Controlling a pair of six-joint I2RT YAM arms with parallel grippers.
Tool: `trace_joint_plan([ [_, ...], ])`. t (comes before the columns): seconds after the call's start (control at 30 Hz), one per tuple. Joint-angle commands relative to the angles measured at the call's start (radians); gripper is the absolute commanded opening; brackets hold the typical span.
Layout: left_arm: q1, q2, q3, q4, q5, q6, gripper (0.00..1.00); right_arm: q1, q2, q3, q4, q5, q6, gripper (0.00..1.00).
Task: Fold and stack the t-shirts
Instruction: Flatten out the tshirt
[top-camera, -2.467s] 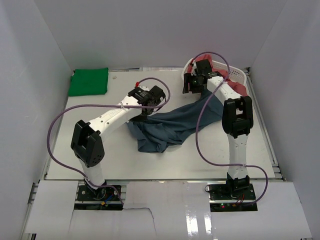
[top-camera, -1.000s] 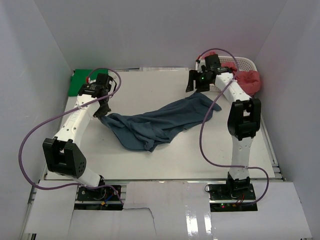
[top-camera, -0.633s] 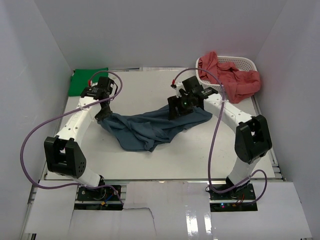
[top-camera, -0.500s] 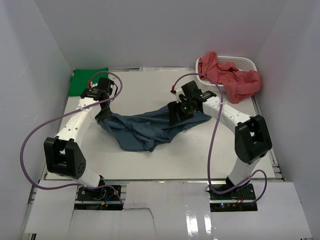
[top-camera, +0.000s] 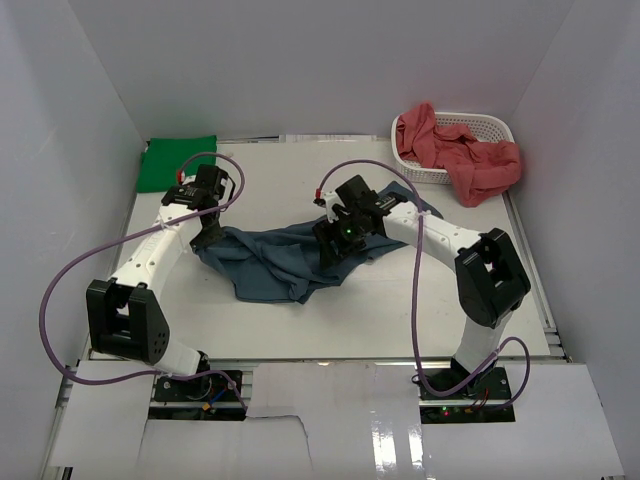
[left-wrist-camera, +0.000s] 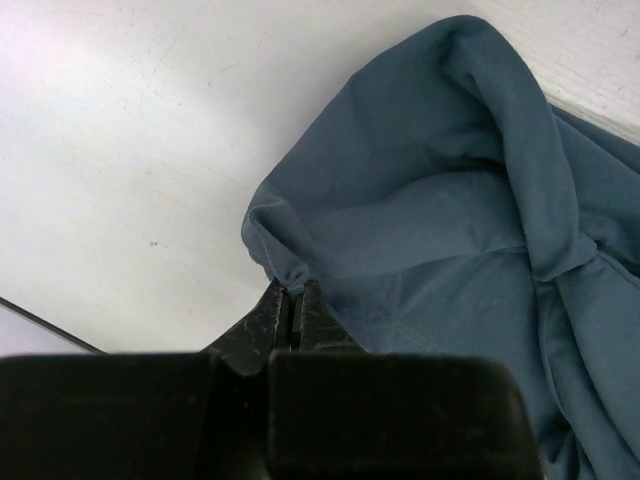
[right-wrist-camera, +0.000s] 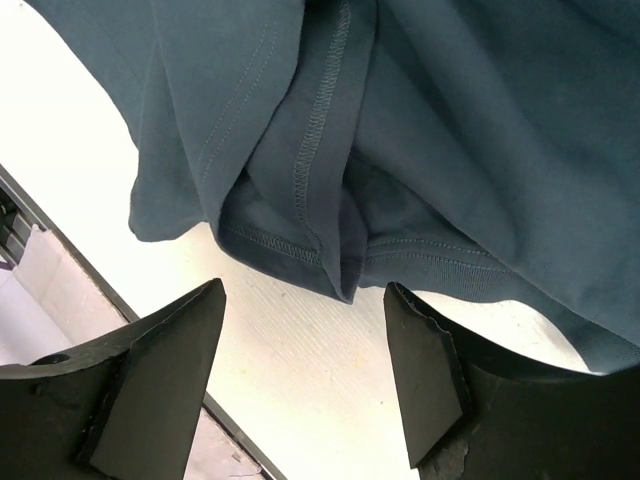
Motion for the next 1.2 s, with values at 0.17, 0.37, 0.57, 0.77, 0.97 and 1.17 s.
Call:
trace_joint_plan([
  [0.17,0.003,-0.054,0.0,0.033,-0.001,-0.001,0.0,0.024,-0.003,-0.06,0.027,0.008,0.011,0.7],
  [0.37,0.003,-0.051,0.0,0.035,0.002,0.005,0.0,0.046,-0.067,-0.2,0.096,0.05,-0.039,0.71],
  [0.57,0.003,-0.054,-0.007,0.043,0.009,0.001,0.0,0.046,-0.211,-0.382,0.296,0.123,-0.121,0.76],
  [0.77,0.003,-0.058,-0.013,0.046,0.017,-0.002,0.0,0.05,-0.38,-0.637,0.668,0.152,-0.154,0.83],
  [0.97,0.001,-0.055,-0.01,0.05,0.028,-0.001,0.0,0.056,-0.549,-0.951,1.192,0.15,-0.243,0.89],
  [1.17,0.003,-0.061,-0.01,0.056,0.031,0.001,0.0,0.058,-0.431,-0.864,1.156,0.106,-0.308,0.82],
])
